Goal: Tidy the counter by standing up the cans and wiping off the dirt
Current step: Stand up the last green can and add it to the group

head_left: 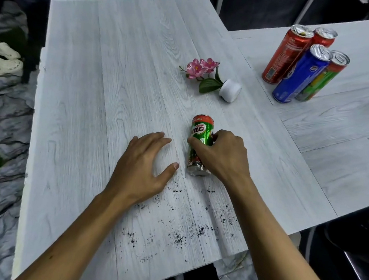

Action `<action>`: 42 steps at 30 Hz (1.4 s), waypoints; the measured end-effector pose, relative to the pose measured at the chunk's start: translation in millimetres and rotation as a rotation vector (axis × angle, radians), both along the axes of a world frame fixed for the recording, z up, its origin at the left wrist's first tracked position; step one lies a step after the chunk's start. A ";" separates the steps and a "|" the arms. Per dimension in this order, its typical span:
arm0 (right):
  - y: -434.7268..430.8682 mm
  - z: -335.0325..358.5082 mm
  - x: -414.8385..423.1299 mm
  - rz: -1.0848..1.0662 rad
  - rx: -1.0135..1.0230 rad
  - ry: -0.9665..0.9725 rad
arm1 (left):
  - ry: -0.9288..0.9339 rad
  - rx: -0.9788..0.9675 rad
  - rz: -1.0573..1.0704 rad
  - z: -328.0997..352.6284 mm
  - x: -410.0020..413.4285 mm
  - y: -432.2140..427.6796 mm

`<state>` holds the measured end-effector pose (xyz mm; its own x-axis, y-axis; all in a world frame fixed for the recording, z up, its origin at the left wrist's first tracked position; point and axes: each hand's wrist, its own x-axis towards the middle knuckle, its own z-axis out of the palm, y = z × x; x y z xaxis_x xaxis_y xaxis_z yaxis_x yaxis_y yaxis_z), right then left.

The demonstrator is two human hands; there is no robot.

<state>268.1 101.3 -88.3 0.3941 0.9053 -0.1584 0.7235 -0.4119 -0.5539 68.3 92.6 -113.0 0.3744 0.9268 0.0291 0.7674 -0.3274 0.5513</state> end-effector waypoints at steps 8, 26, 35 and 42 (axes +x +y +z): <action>-2.9 -0.9 4.5 0.003 0.019 0.069 | 0.020 0.021 -0.011 -8.2 -3.4 0.0; -44.6 10.4 13.4 0.043 0.357 0.265 | -0.068 0.006 0.013 -4.2 1.7 0.1; -67.1 14.5 47.3 0.033 0.488 0.292 | -0.085 0.006 -0.030 5.2 29.8 1.5; -71.1 14.2 90.0 0.015 0.552 0.300 | -0.091 0.000 -0.069 10.2 63.9 5.7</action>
<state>358.1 30.2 -74.0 0.3913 0.8904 0.2324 0.5074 0.0019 -0.8617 132.2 98.2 -102.8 0.4330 0.8990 0.0658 0.6900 -0.3775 0.6176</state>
